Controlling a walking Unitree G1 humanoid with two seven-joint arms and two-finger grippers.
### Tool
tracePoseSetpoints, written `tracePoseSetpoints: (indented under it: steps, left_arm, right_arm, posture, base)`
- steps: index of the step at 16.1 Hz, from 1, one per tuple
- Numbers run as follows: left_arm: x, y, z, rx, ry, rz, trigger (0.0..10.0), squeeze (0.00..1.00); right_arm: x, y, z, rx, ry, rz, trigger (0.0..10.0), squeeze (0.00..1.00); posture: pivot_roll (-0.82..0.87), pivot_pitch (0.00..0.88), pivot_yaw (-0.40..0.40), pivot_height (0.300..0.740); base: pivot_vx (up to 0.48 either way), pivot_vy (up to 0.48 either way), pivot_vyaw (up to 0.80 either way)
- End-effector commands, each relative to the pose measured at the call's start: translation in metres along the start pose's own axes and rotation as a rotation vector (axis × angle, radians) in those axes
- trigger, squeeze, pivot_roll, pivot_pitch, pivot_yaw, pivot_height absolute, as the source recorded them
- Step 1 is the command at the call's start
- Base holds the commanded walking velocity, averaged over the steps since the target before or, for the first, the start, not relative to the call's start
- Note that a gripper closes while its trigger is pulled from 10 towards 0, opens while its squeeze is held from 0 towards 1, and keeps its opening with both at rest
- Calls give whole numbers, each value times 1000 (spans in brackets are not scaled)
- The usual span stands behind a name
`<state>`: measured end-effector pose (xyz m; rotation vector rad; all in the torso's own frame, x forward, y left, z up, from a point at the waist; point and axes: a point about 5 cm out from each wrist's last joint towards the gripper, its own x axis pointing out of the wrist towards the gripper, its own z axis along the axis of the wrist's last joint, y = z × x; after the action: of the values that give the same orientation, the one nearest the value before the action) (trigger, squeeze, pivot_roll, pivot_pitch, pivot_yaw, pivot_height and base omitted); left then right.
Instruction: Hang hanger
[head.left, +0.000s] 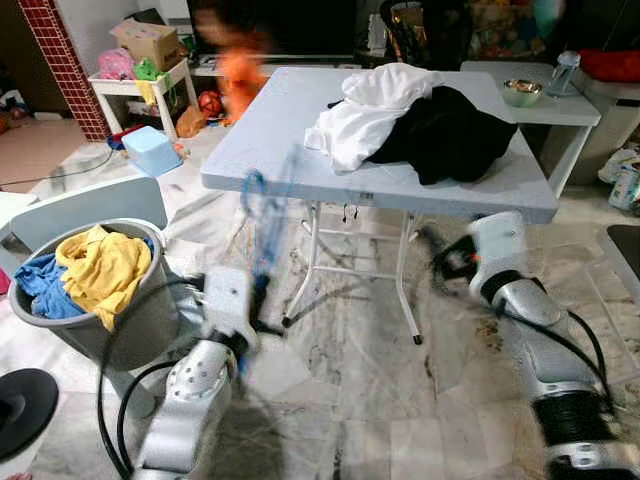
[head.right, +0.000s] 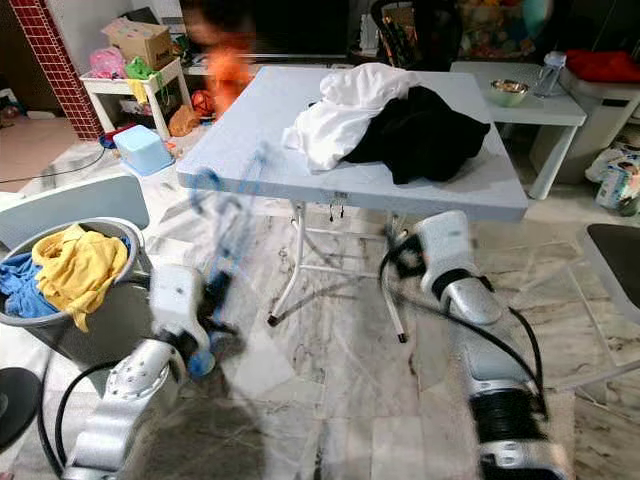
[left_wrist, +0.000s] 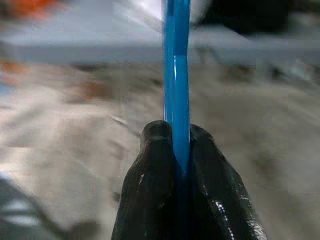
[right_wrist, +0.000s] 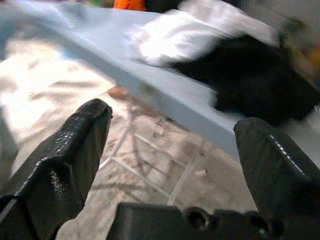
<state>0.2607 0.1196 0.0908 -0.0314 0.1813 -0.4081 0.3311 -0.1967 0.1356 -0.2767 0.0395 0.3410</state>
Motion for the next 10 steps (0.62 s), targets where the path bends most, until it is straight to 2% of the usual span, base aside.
tracePoseSetpoints:
  steps: [1,2,3,5,7,9,10]
  left_arm:
    - [-5,-3,-11,-33,64,-137,10000,0]
    - [-8,-3,-15,-33,109,-202,10000,0]
    - [-15,-1,-27,35,202,-314,10000,0]
    - [-24,4,-40,128,290,-403,10000,0]
    - [-31,6,-44,165,328,-511,10000,0]
    - [-33,4,-42,271,327,-652,10000,0]
    - [-33,3,-42,283,324,-663,10000,0]
  right_arm:
    - [1,2,6,-122,-5,149,10000,0]
    - [0,0,4,-182,18,196,10000,0]
    - [-4,-7,0,-293,69,291,10000,0]
    - [-8,-11,0,-389,102,407,10000,0]
    - [-16,-11,0,-487,148,580,10000,0]
    - [-29,-13,-5,-570,249,809,10000,0]
    - [-30,-13,-6,-574,260,830,10000,0]
  posture:
    - [-82,0,17,740]
    - [-84,0,17,740]
    - [-85,0,16,740]
    - [-89,0,17,740]
    - [-94,0,22,740]
    - [-100,0,29,740]
    - [-103,0,31,740]
  base:
    - [0,0,0]
    - [0,0,0]
    - [0,0,0]
    - [0,0,0]
    - [0,0,0]
    - [0,0,0]
    - [0,0,0]
